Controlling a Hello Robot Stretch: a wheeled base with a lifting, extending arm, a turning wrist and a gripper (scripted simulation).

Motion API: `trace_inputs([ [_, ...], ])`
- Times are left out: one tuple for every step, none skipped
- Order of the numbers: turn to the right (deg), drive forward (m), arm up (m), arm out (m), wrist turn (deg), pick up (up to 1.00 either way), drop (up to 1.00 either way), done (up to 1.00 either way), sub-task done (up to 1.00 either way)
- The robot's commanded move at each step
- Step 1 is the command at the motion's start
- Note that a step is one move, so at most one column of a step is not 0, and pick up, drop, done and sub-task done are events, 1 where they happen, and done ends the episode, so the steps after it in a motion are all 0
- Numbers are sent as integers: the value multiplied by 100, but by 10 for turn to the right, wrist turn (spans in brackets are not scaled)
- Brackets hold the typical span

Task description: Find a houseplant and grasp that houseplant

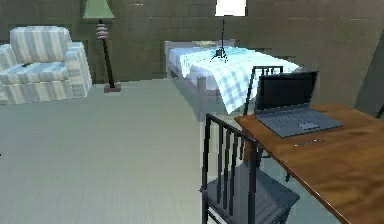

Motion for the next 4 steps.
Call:
trace_inputs([
  [-210,0,0,0,0,0,0,0,0],
  [0,0,50,0,0,0,0,0,0],
  [0,0,36,0,0,0,0,0,0],
  [0,0,0,48,0,0,0,0,0],
])
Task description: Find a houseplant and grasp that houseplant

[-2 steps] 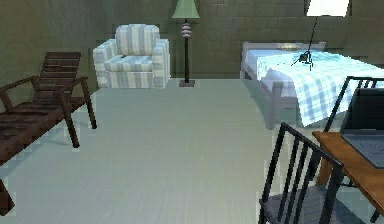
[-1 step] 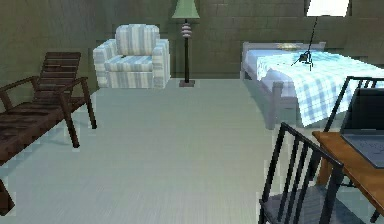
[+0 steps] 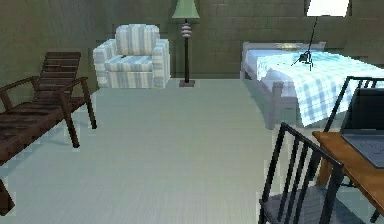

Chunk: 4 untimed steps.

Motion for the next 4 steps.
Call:
trace_inputs([
  [0,0,0,0,450,0,0,0,0],
  [0,0,0,0,450,0,0,0,0],
  [0,0,0,0,450,0,0,0,0],
  [0,0,0,0,240,0,0,0,0],
])
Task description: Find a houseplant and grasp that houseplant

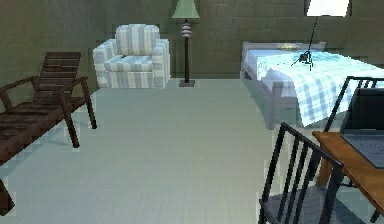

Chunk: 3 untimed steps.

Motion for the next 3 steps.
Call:
trace_inputs([
  [0,0,-30,0,0,0,0,0,0],
  [0,0,0,0,0,100,0,0,0],
  [0,0,10,0,0,0,0,0,0],
])
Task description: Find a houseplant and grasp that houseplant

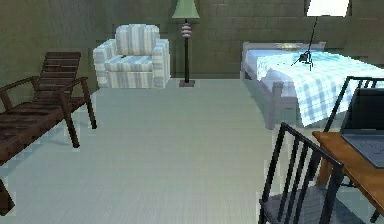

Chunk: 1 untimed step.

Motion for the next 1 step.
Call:
trace_inputs([
  [0,0,0,0,0,0,0,100,0],
])
